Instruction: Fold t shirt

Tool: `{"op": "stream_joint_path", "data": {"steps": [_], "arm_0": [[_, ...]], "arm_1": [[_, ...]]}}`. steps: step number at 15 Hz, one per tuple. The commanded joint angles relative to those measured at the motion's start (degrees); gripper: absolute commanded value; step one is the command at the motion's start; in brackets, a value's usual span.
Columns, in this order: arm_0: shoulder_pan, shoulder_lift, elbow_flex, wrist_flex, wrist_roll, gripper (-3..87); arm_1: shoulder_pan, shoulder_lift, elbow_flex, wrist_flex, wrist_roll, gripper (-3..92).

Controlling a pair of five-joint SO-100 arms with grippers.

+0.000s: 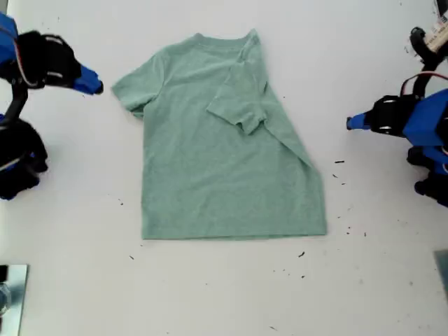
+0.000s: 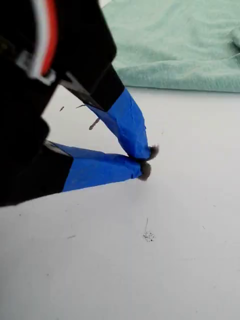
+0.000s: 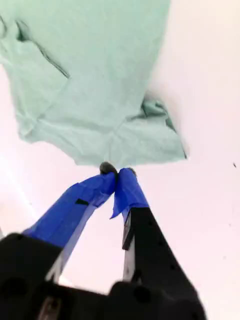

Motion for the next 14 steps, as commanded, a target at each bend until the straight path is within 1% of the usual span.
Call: {"op": "stream_joint_path", "data": {"steps": [1, 2, 4, 6, 7, 8, 11, 14], "arm_0": [[-9.8, -7.0, -6.9, 1.9, 7.6, -0.2], [-10.7, -8.3, -7.8, 1.8, 8.3, 0.5], [-10.0, -9.8, -8.2, 1.4, 8.7, 25.9], [-9.7, -11.4, -6.9, 0.0, 8.3, 29.0], [-10.1, -11.7, -4.4, -2.5, 8.2, 29.1], [-10.6, -12.3, -0.7, -5.9, 8.0, 29.0], [-13.9, -16.5, 13.2, -18.6, 7.6, 28.3], [-15.7, -24.6, 19.9, -28.9, 6.8, 27.5]], "arm_1": [[-0.6, 0.3, 3.2, -1.6, -0.4, 1.6], [-0.8, 0.3, 3.2, -1.6, -0.6, 1.6], [-0.8, 0.3, 3.3, -1.6, -0.9, 1.6], [-0.4, 0.3, 3.3, -1.6, -1.4, 1.6], [-0.4, 0.3, 3.3, -1.6, -1.5, 1.6], [-0.4, 0.3, 3.3, -1.6, -1.7, 1.6], [-0.7, 0.3, 3.2, -1.6, -2.0, 1.6], [-1.1, 0.3, 3.1, -1.3, -2.5, 1.6]]}}
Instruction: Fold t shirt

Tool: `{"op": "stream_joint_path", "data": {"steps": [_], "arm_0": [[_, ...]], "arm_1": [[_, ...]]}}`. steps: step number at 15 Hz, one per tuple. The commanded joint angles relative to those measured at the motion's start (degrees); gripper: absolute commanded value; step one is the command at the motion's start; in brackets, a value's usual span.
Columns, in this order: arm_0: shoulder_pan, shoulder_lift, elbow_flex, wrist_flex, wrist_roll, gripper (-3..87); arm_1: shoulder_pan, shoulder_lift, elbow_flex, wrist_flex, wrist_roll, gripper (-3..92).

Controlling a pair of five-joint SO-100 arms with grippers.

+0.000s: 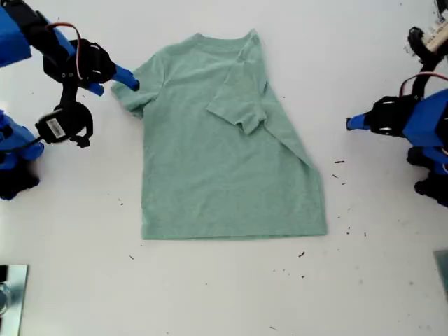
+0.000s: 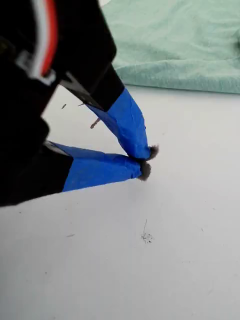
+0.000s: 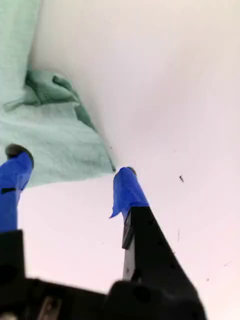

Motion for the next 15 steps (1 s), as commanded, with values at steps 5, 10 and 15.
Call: {"op": "stream_joint_path", "data": {"steps": [5, 10, 15], "arm_0": [[6.2, -23.5, -9.2, -7.9, 0.7, 2.9], [6.6, 1.1, -19.0, -1.7, 3.8, -0.3], [9.5, 1.0, -27.1, -1.5, 6.9, -0.3]], "arm_1": [[-1.0, 0.3, 3.0, -1.2, -1.1, 1.6], [-1.4, 0.3, 3.0, -1.2, -0.5, 1.6], [-2.2, 0.3, 3.0, -1.1, 0.5, 1.6]]}}
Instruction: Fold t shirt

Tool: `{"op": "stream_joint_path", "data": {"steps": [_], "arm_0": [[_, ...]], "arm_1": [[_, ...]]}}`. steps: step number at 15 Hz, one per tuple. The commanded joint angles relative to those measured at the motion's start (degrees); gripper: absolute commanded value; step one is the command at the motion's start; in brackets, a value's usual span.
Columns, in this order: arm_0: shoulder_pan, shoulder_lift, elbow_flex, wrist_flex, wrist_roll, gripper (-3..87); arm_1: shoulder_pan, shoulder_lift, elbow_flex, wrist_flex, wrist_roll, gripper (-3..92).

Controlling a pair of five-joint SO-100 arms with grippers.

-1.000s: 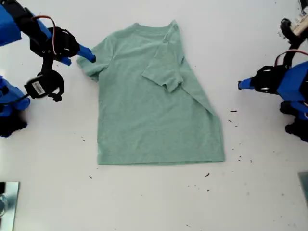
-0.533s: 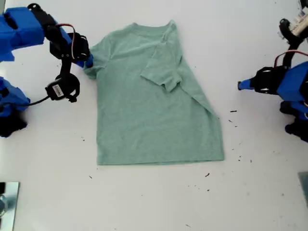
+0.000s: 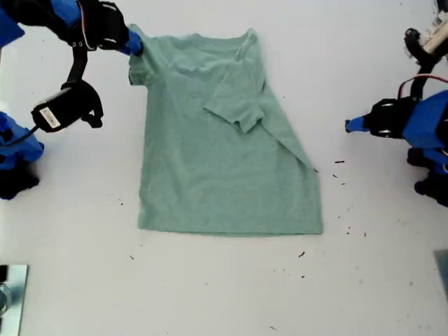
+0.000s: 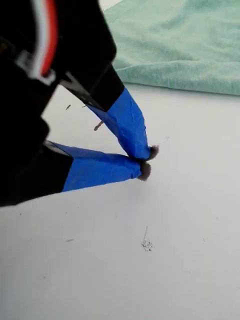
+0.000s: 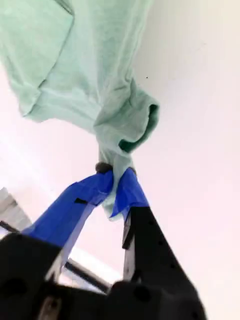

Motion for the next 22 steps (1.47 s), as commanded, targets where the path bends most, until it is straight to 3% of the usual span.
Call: {"op": "stream_joint_path", "data": {"steps": [1, 4, 8, 10, 13, 15, 17, 18, 20, 21, 22], "arm_0": [[4.8, -2.8, -3.4, -3.9, -0.3, -0.3], [13.3, -17.8, -15.1, -8.2, -1.8, -0.3], [18.7, -47.4, -57.0, -2.1, -0.8, -0.3], [20.1, -50.6, -57.7, -6.4, 2.2, 18.8], [19.2, -40.3, -56.0, 1.1, 2.5, 22.8], [16.8, -22.9, -45.4, 3.6, 3.6, 20.0], [15.6, -4.7, -18.9, -2.2, 1.6, 15.2], [15.6, 5.3, -1.5, -7.1, -3.0, 15.9], [17.0, 29.5, 32.8, -17.1, -12.4, 6.1], [16.3, 44.7, 46.4, -17.9, -15.0, -0.1], [15.2, 60.3, 57.7, -15.6, -17.9, -0.2]], "arm_1": [[-0.4, 0.3, 3.0, -1.1, 1.0, 1.6], [0.0, 0.3, 3.1, -1.3, 1.1, 1.6], [-0.5, 0.3, 3.2, -1.5, 1.9, 1.6], [-0.7, 0.3, 3.2, -1.5, 2.1, 1.6], [-0.8, 0.3, 3.3, -1.6, 1.9, 1.6], [-0.8, 0.3, 3.3, -1.6, 1.9, 1.6], [-0.5, 0.3, 3.3, -1.6, 1.2, 1.6], [-0.4, 0.3, 3.2, -1.6, 0.0, 1.6], [-0.8, 0.3, 2.6, -0.5, -2.2, 1.6], [-2.3, 0.3, 2.6, -0.5, -2.0, 1.6], [-3.7, 0.3, 2.6, -0.5, -1.3, 1.6]]}}
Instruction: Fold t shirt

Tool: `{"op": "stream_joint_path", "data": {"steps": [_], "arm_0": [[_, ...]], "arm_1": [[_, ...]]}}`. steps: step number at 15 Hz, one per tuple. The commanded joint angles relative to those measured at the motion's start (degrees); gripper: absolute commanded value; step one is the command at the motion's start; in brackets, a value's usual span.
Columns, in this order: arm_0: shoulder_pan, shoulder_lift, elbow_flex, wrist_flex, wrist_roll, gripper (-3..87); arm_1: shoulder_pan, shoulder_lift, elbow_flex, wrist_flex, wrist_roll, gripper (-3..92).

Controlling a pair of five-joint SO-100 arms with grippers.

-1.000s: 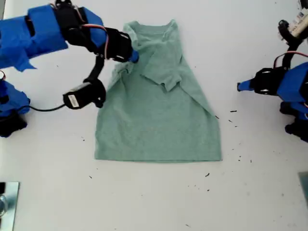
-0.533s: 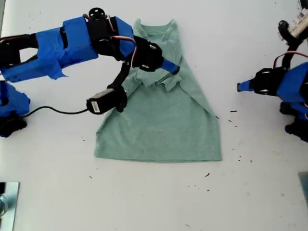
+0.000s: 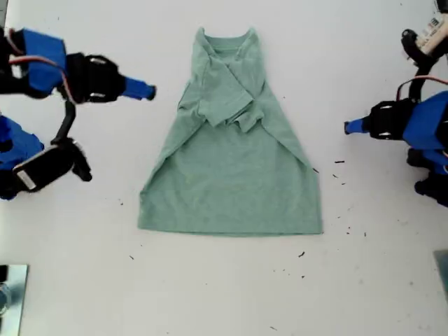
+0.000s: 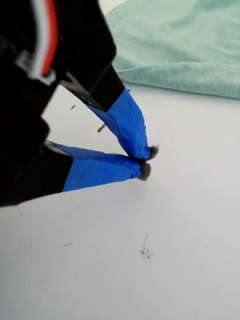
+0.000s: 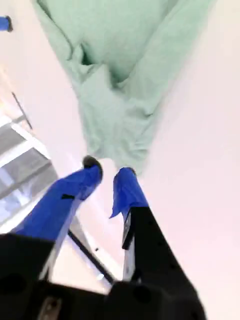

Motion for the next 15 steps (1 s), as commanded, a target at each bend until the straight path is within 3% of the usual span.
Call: {"op": "stream_joint_path", "data": {"steps": [1, 3, 5, 7, 11, 13, 15], "arm_0": [[0.3, 38.8, 27.7, 1.8, -6.3, -0.2], [2.2, 44.9, 34.1, 3.2, -8.6, -0.2], [1.1, 48.7, 38.4, 5.3, -9.1, -0.2], [1.8, 56.8, 39.8, 8.9, -8.8, -0.2], [1.6, 56.3, 40.3, 8.5, -8.2, -0.2], [1.8, 56.3, 40.3, 8.5, -8.0, -0.2], [1.9, 56.3, 40.3, 8.5, -7.8, -0.2]], "arm_1": [[-1.8, 0.3, 2.6, -0.4, -0.7, 1.6], [-1.5, 0.3, 2.5, -0.4, -0.1, 1.6], [-8.0, 0.2, -4.8, -2.5, 0.2, 2.2], [-11.7, -14.6, -25.8, 0.8, 0.0, 2.3], [-21.4, -53.4, -71.5, 15.8, 3.2, 3.7], [-25.1, -68.4, -89.3, 21.4, 2.1, 19.3], [-26.8, -74.4, -91.5, 21.6, 2.6, 35.1]]}}
